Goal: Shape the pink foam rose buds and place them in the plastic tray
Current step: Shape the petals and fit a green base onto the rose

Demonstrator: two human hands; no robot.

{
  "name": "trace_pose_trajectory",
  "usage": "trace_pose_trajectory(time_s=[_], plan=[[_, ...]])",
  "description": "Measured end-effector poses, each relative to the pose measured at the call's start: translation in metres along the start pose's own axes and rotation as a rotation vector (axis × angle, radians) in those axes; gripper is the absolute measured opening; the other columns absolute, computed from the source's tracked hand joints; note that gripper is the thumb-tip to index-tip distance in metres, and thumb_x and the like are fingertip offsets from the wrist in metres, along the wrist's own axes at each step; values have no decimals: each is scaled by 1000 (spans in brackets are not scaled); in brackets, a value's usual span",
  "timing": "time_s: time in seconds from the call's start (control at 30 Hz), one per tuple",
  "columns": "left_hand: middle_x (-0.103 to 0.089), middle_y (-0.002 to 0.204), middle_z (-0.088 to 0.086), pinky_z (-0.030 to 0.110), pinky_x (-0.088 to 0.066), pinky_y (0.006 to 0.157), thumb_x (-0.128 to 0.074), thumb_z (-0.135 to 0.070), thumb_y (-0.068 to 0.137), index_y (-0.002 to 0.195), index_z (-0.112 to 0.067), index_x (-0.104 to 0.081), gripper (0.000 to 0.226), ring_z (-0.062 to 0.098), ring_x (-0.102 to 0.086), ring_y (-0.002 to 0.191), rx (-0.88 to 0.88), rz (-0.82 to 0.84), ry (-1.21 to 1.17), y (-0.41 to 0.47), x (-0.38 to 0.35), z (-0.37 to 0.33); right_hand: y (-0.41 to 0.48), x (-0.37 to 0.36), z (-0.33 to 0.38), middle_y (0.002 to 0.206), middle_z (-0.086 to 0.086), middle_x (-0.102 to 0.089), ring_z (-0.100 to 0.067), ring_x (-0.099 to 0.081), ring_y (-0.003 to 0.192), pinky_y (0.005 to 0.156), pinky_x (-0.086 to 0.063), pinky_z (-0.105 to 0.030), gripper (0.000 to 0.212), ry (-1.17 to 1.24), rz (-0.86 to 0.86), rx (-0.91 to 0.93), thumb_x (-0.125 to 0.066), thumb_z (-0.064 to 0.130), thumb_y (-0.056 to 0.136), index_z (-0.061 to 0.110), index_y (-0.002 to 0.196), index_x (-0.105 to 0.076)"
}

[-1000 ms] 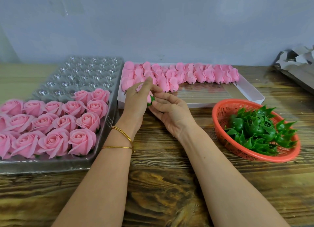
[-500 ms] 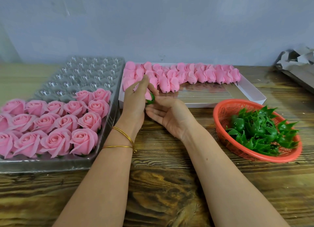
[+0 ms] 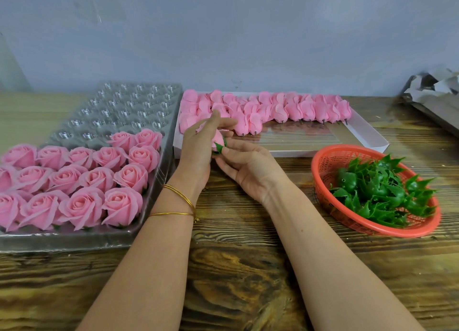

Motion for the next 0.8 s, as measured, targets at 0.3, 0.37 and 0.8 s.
trace_pose_trajectory(time_s=[0.3,0.37,0.8], plan=[[-73,79,0,32,-48,82,-54,-34,96,64,-19,-74,40,15,-65,89,2,-24,93,-2,-1,-1,0,1,7,72,-10,-70,-16,-69,69,72,-59,-24,24,-38,-59,129,-57,-22,81,0,87,-62],[-73,77,1,36,-47,86,-54,-31,95,59,-19,-71,42,17,-65,89,15,-31,77,-2,0,-1,0,1,7,70,-8,-70,-15,-69,68,72,-59,-24,23,-33,-57,137,-58,-23,80,0,86,-61],[-70,67,4,28,-52,71,-52,-26,97,45,-19,-57,53,13,-66,69,-10,1,-54,0,-1,0,-3,-8,-2,71,-11,-71,-17,-71,64,72,-60,-28,22,107,19,-57,-46,-4,95,5,89,-65]])
Point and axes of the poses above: each hand's wrist, its own y-axis towards the middle knuckle, its own x-axis out of the back of the hand, z = x × y, the point moved 7 cm from there along y, towards the middle knuckle
